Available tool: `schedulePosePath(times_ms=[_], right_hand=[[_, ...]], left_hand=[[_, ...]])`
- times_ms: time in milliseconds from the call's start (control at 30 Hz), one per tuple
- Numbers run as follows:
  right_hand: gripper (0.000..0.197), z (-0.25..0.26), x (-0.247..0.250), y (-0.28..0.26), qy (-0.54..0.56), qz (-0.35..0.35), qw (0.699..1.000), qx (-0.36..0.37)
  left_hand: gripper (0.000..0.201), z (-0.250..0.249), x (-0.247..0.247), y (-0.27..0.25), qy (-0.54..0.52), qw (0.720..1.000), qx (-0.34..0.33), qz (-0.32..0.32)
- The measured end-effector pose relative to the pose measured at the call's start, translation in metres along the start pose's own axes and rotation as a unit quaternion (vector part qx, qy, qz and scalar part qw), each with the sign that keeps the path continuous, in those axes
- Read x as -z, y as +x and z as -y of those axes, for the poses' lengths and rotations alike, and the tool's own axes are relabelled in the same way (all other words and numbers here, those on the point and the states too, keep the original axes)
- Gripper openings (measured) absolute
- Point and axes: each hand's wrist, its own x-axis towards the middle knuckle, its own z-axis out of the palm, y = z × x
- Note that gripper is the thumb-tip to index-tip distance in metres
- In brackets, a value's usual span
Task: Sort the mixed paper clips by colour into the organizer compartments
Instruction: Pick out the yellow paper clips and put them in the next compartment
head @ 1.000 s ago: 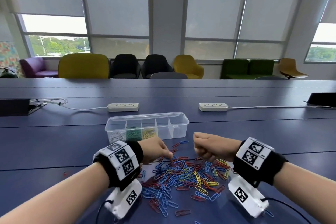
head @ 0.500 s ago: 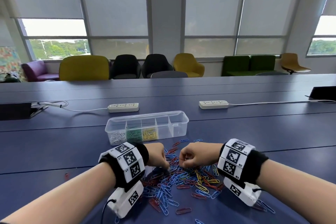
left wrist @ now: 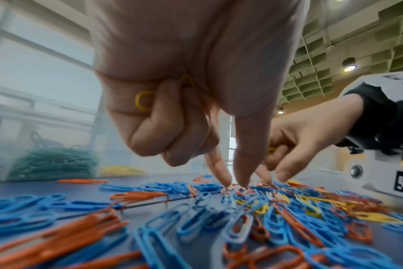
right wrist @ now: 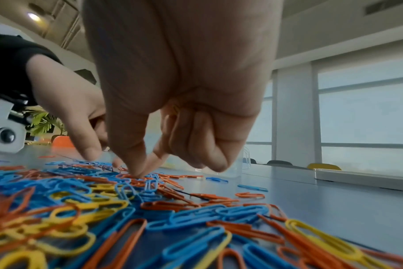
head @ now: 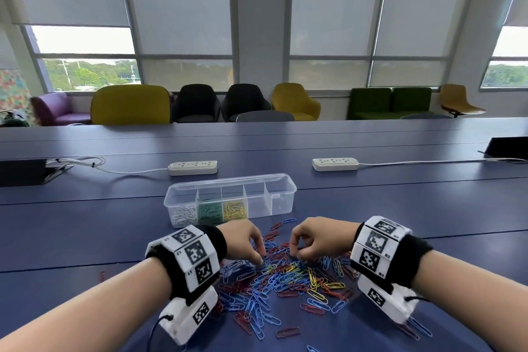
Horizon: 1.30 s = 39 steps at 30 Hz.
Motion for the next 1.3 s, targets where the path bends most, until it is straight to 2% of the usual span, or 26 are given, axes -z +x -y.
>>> schedulePosePath(times_ms=[167, 267, 400, 500, 633, 833, 933, 1000, 1033, 1100, 1133, 1167, 1200, 1233, 1300], right_hand=[[0.011, 0.003, -0.005, 0.008, -0.019, 0.037, 0.999, -0.002], [0.007, 0.001, -0.004, 0.009, -0.015, 0.046, 0.999, 0.006], [0.017, -0.006, 0.0, 0.003, 0.021, 0.028, 0.999, -0.005], [0.019, -0.011, 0.004, -0.001, 0.012, 0.007, 1.0, -0.012], [0.024, -0.019, 0.002, -0.006, -0.006, -0.009, 1.0, -0.02], [0.021, -0.021, 0.005, -0.016, 0.023, -0.056, 0.998, -0.03], [0.01, -0.022, 0.007, -0.021, 0.052, -0.072, 0.996, -0.026], [0.011, -0.02, 0.008, -0.023, 0.105, -0.075, 0.991, -0.02], [0.014, -0.019, 0.008, -0.024, 0.161, -0.073, 0.984, -0.025], [0.02, -0.017, 0.008, -0.027, 0.315, -0.065, 0.946, -0.04], [0.022, -0.016, 0.009, -0.029, 0.392, -0.063, 0.917, -0.039], [0.024, -0.016, 0.01, -0.03, 0.461, -0.062, 0.885, -0.034], [0.025, -0.016, 0.011, -0.032, 0.521, -0.058, 0.851, -0.022], [0.026, -0.017, 0.013, -0.033, 0.57, -0.051, 0.82, -0.005], [0.024, -0.019, 0.017, -0.034, 0.635, -0.033, 0.771, 0.029]], left_hand=[[0.026, -0.008, -0.01, 0.009, 0.047, 0.999, -0.002, 0.014], [0.028, -0.005, -0.007, 0.01, 0.035, 0.999, -0.006, 0.005], [0.03, 0.005, 0.004, 0.007, 0.007, 1.0, 0.008, -0.002], [0.026, 0.009, 0.009, 0.003, 0.03, 0.999, 0.021, -0.01], [0.029, 0.005, 0.001, 0.002, 0.033, 0.998, -0.004, -0.05], [0.029, -0.009, -0.013, 0.012, 0.051, 0.999, -0.001, -0.006], [0.027, -0.01, -0.012, 0.012, 0.034, 0.999, 0.009, 0.011], [0.023, -0.009, -0.011, 0.01, 0.027, 0.999, 0.021, 0.025], [0.028, -0.008, -0.009, 0.009, 0.023, 0.999, 0.027, 0.027], [0.043, -0.008, -0.003, 0.004, -0.019, 0.998, 0.052, 0.022], [0.041, -0.008, 0.002, 0.001, -0.089, 0.994, 0.066, 0.025], [0.037, -0.008, 0.006, -0.002, -0.199, 0.976, 0.077, 0.043], [0.032, -0.007, 0.01, -0.005, -0.33, 0.938, 0.078, 0.071], [0.028, -0.004, 0.015, -0.007, -0.468, 0.876, 0.071, 0.096], [0.019, 0.005, 0.022, -0.011, -0.671, 0.726, 0.036, 0.145]])
